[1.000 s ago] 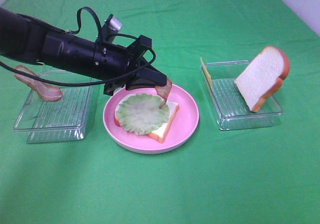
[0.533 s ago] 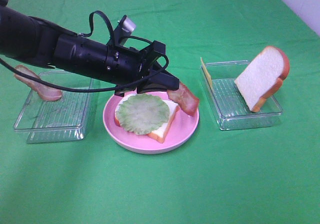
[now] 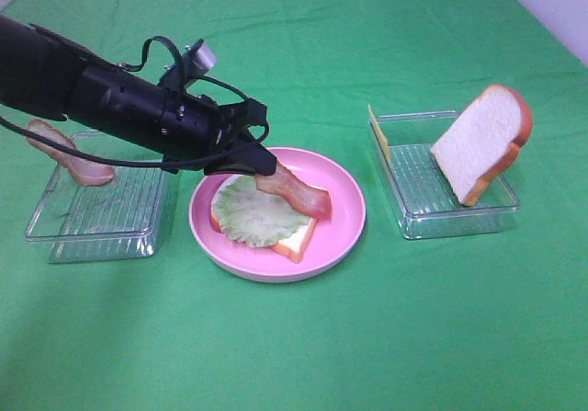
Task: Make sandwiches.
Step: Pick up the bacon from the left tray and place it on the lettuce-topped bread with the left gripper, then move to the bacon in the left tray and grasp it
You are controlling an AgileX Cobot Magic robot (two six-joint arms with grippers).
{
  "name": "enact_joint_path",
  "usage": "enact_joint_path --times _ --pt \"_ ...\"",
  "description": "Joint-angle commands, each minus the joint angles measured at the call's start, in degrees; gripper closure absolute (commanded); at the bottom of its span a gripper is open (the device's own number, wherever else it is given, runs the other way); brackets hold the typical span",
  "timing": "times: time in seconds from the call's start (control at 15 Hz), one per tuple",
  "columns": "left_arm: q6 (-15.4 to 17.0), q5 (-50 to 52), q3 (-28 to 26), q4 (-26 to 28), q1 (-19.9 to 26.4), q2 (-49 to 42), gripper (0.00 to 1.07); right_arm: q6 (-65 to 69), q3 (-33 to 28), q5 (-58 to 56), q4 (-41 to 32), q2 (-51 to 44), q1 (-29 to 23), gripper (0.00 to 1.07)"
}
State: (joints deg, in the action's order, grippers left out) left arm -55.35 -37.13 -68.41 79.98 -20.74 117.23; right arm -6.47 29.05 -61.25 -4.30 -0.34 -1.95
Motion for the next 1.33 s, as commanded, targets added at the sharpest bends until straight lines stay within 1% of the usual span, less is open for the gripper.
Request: enact_joint_path --times 0.07,0.27,0.33,0.4,0.47,0.53,0.6,0.67,0.73,0.87,0.93,1.13,1.2,1.27,1.33 --pt "0.5 0.2 -0.2 -0.1 1.3 -0.1 1.07 -0.6 -0.1 0.5 -0.1 -0.6 0.3 0.39" --pt "0.7 0.7 -0.2 -2.8 1.3 -0.1 1.07 -0.6 -0.1 0.5 -0.1 -0.6 0.3 0.39" --pt "3.0 0.9 -0.2 -5.0 1.3 -0.1 1.07 -0.6 -0.1 0.5 -0.1 -0.6 0.3 0.39" --pt "8.3 2.7 -0.2 -11.0 1.5 -0.2 1.07 -0.6 -0.1 0.5 -0.1 -0.6 0.3 0.39" --pt "10.4 3.9 -0.2 -12.7 1.5 -0.2 1.07 -0.6 -0.1 0.5 -0.1 -0.6 0.3 0.39" --pt "10.8 4.1 -0.2 -12.9 1.5 -0.2 1.07 -0.6 -0.1 0.5 -0.1 -0.6 0.3 0.39" --pt "11.0 4.7 -0.2 -12.9 1.5 -0.2 1.02 -0.6 -0.1 0.5 -0.1 -0.6 0.3 0.39" --pt "11.0 4.8 -0.2 -12.9 1.5 -0.2 0.96 -0.6 -0.1 0.5 -0.1 -0.6 0.3 0.39" --pt "11.0 4.8 -0.2 -12.9 1.5 -0.2 0.80 -0.6 -0.1 0.5 -0.1 -0.6 0.3 0.39" --pt "11.0 4.5 -0.2 -12.9 1.5 -1.0 0.40 -0.6 -0.1 0.5 -0.1 -0.6 0.3 0.39" --pt "11.0 4.7 -0.2 -12.9 1.5 -2.2 0.29 -0.6 -0.1 0.5 -0.1 -0.6 0.3 0.39" --pt "11.5 6.2 -0.2 -13.5 1.9 -7.0 0.28 -0.6 -0.1 0.5 -0.1 -0.6 0.3 0.39" --pt "13.3 7.2 -0.2 -16.1 2.2 -9.2 0.28 -0.6 -0.1 0.5 -0.1 -0.6 0.3 0.39" --pt "16.3 8.2 -0.2 -20.1 2.5 -11.3 0.28 -0.6 -0.1 0.5 -0.1 -0.6 0.3 0.39" --pt "24.2 9.2 -0.2 -28.5 3.8 -14.3 0.28 -0.6 -0.1 0.5 -0.2 -0.6 0.3 0.39"
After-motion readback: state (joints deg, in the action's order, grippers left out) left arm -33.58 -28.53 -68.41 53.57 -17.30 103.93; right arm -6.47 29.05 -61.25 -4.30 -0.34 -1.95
